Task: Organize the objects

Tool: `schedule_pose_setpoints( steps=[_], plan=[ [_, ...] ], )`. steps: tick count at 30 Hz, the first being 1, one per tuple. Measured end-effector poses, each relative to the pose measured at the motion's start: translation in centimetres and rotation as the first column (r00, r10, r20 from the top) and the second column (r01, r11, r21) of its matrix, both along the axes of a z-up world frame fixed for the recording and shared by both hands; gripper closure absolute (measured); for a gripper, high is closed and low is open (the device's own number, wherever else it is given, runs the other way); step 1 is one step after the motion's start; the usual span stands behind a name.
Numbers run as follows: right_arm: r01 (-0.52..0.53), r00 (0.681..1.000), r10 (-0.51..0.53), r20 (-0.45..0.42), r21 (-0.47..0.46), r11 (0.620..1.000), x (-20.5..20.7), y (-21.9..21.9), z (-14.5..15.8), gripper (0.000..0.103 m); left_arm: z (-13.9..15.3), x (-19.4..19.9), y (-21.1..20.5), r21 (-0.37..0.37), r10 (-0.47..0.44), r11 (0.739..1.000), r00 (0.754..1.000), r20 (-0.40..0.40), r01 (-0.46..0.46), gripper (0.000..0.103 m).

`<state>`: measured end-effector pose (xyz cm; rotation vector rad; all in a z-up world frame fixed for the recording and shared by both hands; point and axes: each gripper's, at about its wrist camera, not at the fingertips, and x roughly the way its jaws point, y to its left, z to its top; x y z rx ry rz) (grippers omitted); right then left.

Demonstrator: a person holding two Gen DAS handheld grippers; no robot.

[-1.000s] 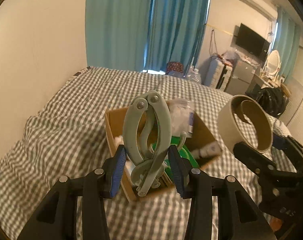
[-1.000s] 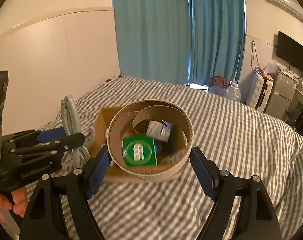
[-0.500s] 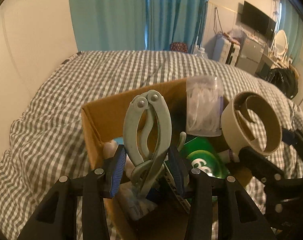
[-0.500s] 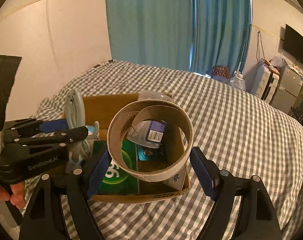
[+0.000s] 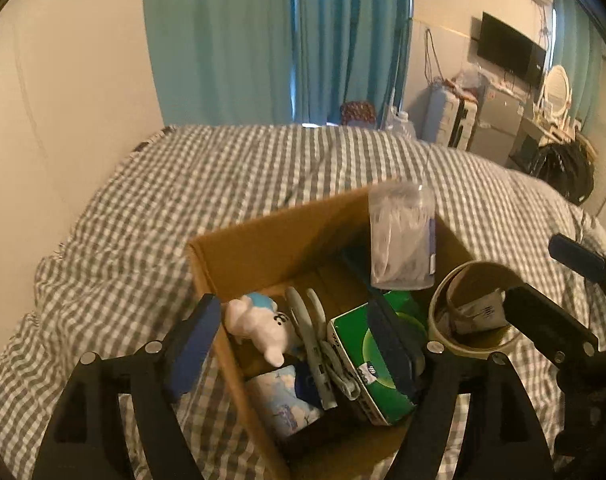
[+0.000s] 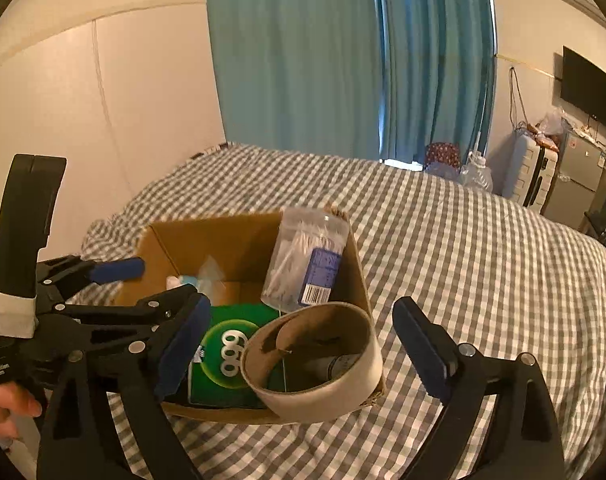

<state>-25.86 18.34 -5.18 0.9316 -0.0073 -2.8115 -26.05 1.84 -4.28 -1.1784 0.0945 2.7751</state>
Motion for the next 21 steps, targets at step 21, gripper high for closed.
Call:
schedule_pose_setpoints(
  steps=[21],
  plan=[
    [0.076,0.963,-0.061,-0.262,0.048,0.996,14.7,1.8,13.0,0.000,12.6,14.3,-1.0,0.010,0.076,0.997,0.938,-0.338,-0.077,0.000]
  ],
)
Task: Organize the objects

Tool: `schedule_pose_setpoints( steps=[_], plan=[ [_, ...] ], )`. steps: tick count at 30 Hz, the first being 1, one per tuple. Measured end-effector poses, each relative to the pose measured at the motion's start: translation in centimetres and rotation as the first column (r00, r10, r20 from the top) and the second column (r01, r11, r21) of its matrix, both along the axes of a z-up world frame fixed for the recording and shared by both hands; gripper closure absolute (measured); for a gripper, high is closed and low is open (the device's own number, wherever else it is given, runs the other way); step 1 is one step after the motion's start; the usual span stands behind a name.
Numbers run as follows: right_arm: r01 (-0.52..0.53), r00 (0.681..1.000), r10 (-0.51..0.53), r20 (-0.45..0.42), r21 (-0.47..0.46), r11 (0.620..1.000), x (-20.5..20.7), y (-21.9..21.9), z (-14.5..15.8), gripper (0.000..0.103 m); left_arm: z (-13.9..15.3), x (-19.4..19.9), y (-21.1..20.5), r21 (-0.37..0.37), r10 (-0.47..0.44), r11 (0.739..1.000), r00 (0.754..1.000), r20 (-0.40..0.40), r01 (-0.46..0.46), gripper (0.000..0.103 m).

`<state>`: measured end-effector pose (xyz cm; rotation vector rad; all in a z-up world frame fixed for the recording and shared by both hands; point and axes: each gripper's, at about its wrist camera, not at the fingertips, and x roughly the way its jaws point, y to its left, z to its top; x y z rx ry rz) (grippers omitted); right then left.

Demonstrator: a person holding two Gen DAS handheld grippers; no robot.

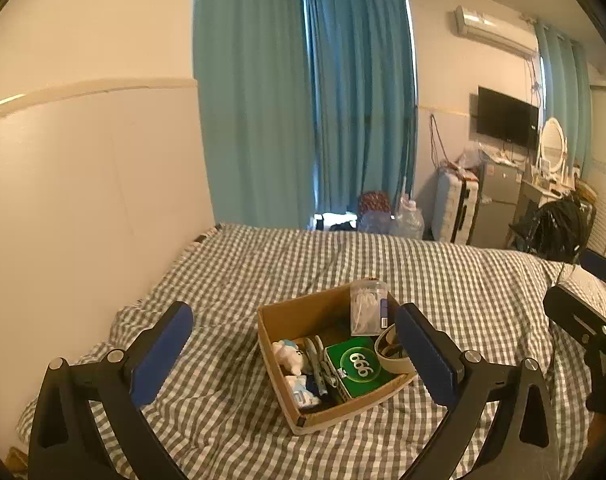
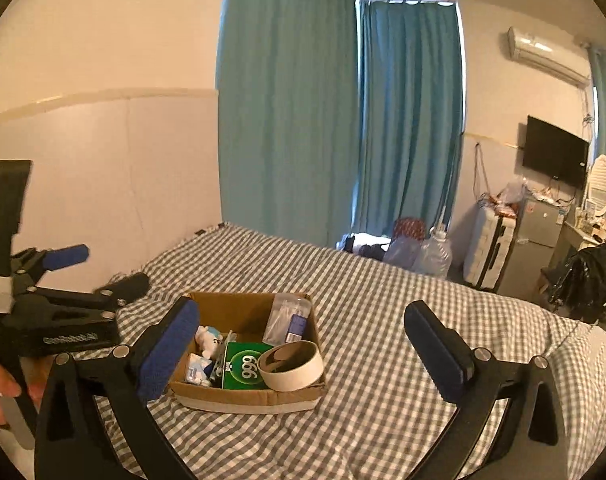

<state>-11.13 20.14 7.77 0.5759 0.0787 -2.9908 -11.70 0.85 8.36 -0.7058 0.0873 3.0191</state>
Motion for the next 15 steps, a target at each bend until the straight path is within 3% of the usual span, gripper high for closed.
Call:
schedule_pose_setpoints(
  steps=[10,15],
  plan=[
    [0.031,0.995,-0.030,-0.092,0.008,0.999,4.5,1.4,-0.1,0.000,-1.9,4.7,-0.2,0.012,0.047,0.999,0.996,-0.070,-0.046,0.000],
    [0.031,0.995,-0.032,-0.096,-0.012,0.999,4.2,1.7,-2.4,0.000,-4.0,5.3,0.3,-0.005,0.080,0.997,0.993,-0.087,-0.081,0.000]
  ],
)
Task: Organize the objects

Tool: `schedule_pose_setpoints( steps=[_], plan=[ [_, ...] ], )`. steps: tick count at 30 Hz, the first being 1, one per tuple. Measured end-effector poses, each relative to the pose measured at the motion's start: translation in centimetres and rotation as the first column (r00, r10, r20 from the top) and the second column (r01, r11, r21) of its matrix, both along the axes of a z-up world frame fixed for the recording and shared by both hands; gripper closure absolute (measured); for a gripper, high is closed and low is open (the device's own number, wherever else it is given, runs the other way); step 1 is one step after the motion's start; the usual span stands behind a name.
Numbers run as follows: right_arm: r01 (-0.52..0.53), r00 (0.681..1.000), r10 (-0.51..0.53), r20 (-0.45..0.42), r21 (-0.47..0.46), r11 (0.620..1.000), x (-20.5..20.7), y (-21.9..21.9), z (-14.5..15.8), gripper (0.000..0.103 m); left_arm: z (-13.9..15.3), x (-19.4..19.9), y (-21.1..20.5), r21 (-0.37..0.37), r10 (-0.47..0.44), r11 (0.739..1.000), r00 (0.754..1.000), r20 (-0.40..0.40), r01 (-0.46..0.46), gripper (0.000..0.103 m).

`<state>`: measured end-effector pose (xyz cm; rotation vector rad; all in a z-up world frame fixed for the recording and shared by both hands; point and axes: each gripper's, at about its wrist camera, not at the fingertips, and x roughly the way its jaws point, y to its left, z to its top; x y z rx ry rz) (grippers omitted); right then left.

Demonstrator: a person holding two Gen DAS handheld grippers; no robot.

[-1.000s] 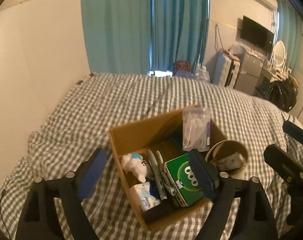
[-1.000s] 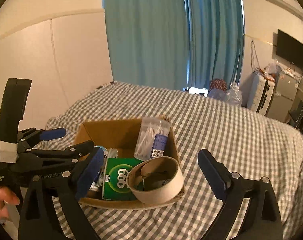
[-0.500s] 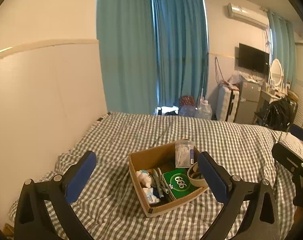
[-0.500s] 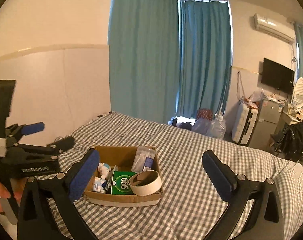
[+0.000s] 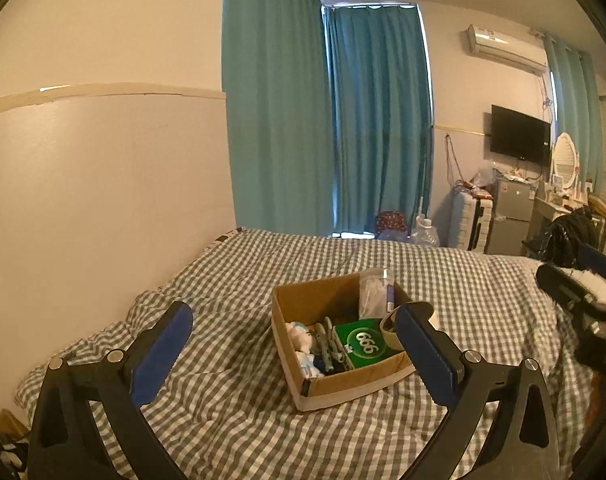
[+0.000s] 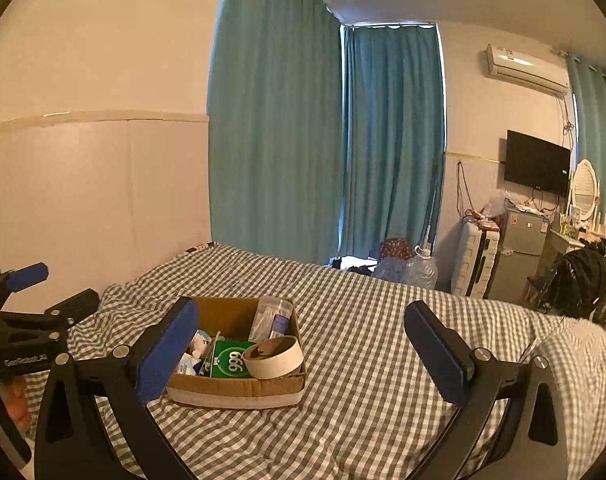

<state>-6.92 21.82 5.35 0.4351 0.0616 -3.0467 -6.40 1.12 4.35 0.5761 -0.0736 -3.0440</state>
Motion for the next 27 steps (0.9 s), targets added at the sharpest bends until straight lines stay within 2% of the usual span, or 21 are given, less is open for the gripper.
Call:
schedule_pose_setpoints(
  steps=[5,11,18,27],
  plan=[
    [0.011,1.000,-0.012,0.015,0.087,0.996,-0.9,-0.9,-3.6,0.000,-2.1,0.1,0.5,-0.017,0.013,1.000,1.000,0.000,-0.013,0.000],
    [-0.034,0.998,0.029,0.060,0.088,0.996,-1.9,-1.5,-5.8,0.000,-3.7,-0.2,1.5,-0.071,-0.002,0.997,1.000,0.010,0.003,0.000],
    [-0.013,0.996,0.007,0.086,0.070,0.997,-2.3,-1.1,-6.5,0.000,-4.6,-0.3,1.0,-0.025,-0.013,1.000,0.999,0.042,0.014,0.000],
    [-0.017,0.996,0.012,0.091,0.044,0.999,-2.1,-0.8,-6.4,0.000,-5.1,-0.1,1.5,-0.037,-0.018,0.999,0.998,0.066,0.021,0.000]
  ],
)
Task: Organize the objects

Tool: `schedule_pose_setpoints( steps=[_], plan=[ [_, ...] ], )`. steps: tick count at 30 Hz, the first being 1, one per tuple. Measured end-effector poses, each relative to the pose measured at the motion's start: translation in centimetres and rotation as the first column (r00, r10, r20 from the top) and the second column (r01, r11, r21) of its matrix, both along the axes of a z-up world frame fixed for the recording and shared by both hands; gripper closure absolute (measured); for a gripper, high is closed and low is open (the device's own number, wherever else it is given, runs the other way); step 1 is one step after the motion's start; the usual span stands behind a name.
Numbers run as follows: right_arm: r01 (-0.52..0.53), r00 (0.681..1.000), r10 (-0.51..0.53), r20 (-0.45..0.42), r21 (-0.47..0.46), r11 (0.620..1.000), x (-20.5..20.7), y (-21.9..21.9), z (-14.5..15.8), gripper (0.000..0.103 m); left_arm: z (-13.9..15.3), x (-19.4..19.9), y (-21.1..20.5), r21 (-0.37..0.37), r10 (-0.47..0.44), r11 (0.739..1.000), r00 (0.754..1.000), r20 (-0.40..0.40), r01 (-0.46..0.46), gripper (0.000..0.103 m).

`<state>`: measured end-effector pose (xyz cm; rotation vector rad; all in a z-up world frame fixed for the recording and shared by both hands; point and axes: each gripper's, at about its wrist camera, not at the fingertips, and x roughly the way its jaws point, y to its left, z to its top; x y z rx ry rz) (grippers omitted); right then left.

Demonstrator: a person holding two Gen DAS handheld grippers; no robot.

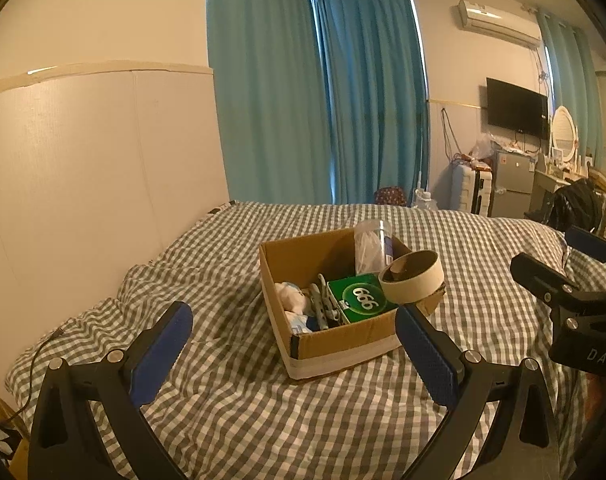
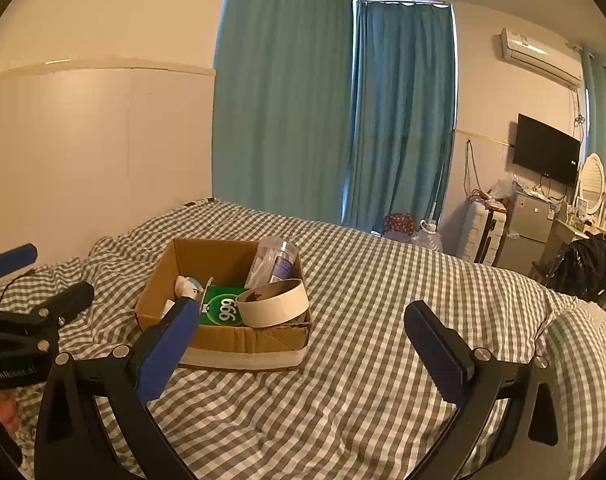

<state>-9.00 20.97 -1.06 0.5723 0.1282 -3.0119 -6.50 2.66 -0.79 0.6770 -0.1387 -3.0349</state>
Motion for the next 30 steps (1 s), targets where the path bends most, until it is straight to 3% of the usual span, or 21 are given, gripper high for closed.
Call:
schedule_pose_setpoints(
  steps=[30],
  plan=[
    [-0.001,1.000,0.001,-0.002,0.001,1.000,0.16,-0.34,0.09,0.000,-0.19,0.35,0.12,0.005,0.004,1.000,1.000,0.013,-0.004,0.000]
  ],
)
